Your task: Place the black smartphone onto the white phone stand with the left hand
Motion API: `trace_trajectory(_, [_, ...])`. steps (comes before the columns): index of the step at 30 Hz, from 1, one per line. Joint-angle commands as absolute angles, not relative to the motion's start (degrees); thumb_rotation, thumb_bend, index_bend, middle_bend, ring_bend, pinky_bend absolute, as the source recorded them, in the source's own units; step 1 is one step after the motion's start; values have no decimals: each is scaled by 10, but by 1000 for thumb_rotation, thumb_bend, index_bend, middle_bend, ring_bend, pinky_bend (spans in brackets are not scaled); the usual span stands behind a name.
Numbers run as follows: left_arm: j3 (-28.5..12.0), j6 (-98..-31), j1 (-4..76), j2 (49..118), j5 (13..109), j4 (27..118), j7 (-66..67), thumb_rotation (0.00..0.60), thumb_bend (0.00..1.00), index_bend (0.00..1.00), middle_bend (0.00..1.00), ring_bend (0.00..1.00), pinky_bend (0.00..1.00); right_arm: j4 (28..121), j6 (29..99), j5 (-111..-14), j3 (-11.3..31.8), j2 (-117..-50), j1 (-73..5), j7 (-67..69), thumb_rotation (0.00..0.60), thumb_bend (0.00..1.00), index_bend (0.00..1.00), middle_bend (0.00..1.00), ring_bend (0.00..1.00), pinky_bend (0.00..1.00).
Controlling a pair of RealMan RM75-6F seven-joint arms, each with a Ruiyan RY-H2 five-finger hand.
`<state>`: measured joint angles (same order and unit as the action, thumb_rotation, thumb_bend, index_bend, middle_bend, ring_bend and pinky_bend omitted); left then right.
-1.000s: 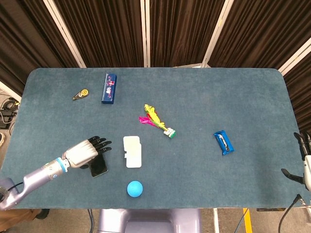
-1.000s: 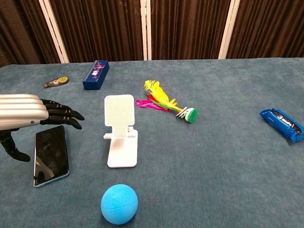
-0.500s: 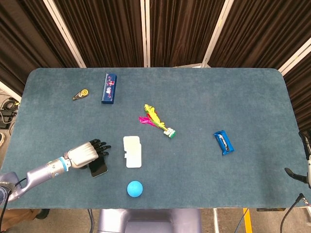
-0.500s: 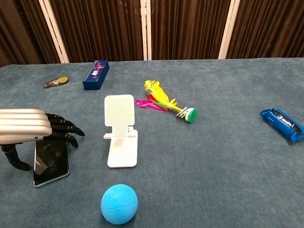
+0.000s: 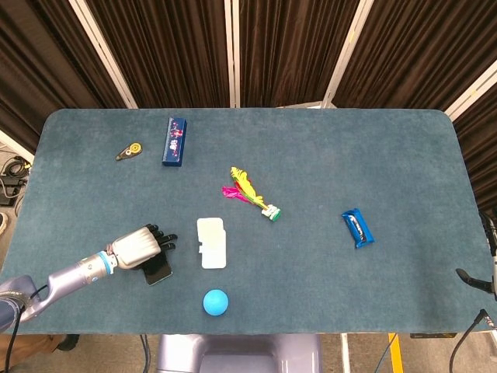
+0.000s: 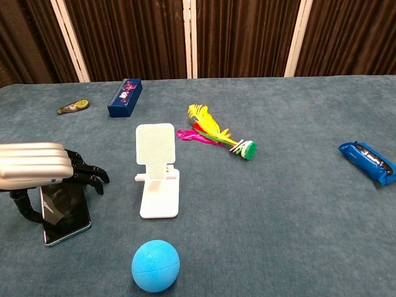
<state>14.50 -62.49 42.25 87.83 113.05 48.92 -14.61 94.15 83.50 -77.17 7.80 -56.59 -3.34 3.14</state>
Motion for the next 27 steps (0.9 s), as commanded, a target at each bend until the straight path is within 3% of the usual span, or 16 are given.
trace_trajectory(1, [147, -641, 419, 881, 1132, 480, -145, 600, 0, 498, 453, 439, 401, 942, 835, -772, 78, -566, -33, 32, 600, 0, 0, 0, 0, 0])
trace_trajectory(7, [146, -681, 412, 872, 1130, 478, -142, 600, 0, 568, 498, 478, 439, 943, 835, -775, 77, -565, -33, 35, 600, 0, 0, 0, 0, 0])
trace_trajectory(13, [135, -729, 410, 850, 1134, 485, -103, 600, 0, 569, 499, 479, 439, 944, 835, -777, 77, -563, -32, 38, 600, 0, 0, 0, 0, 0])
trace_trajectory(19, [79, -818, 420, 816, 1140, 503, 33, 600, 0, 567, 498, 479, 437, 946, 836, -778, 77, -562, -32, 42, 600, 0, 0, 0, 0, 0])
trace_trajectory(27, [37, -823, 490, 777, 1173, 545, 121, 600, 0, 540, 453, 462, 398, 945, 836, -779, 78, -560, -31, 48, 600, 0, 0, 0, 0, 0])
